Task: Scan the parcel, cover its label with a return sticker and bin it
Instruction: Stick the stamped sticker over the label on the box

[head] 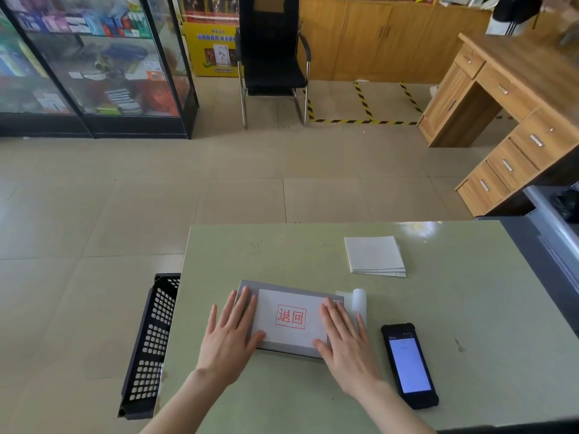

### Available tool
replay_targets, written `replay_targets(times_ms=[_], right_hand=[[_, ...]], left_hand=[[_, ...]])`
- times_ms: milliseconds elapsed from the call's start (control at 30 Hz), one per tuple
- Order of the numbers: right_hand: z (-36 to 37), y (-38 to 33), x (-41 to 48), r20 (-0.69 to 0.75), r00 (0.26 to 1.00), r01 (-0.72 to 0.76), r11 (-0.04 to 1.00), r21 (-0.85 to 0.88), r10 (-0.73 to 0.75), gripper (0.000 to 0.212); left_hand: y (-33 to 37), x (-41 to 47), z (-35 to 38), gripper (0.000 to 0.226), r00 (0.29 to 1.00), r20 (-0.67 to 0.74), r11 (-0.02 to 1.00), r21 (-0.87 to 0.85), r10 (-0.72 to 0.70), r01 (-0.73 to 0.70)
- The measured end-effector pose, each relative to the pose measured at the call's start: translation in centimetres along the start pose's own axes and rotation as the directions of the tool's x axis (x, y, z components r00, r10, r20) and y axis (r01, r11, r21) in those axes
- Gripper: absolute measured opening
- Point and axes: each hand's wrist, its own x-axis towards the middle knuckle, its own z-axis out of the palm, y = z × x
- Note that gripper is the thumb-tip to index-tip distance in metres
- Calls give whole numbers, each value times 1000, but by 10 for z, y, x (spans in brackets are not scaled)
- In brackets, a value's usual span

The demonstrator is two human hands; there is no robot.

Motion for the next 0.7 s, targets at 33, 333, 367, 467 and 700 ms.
replay_targets(times_ms=[33,333,367,467,700], right_hand=[[-2,0,3,-5,1000,-6,1000,20,6,70],[-30,27,38,20,988,-152,970,192,152,55],[-28,29,36,22,990,-142,967,212,140,54],[-25,33,28,-17,993,-112,961,253,120,51],[-12,38,5,-88,996,55,949,309,-29,33]], left_hand=[[1,-2,-2,75,1000,-9,1000,-15,-4,4],[44,-44,3,59,973,-224,976,-218,-49,-1],[48,-44,5,53,980,-192,984,-179,-56,21],[61,-41,-1,84,987,-49,984,-96,-152,146],[62,8,-4,83,965,78,958,-123,-250,258]])
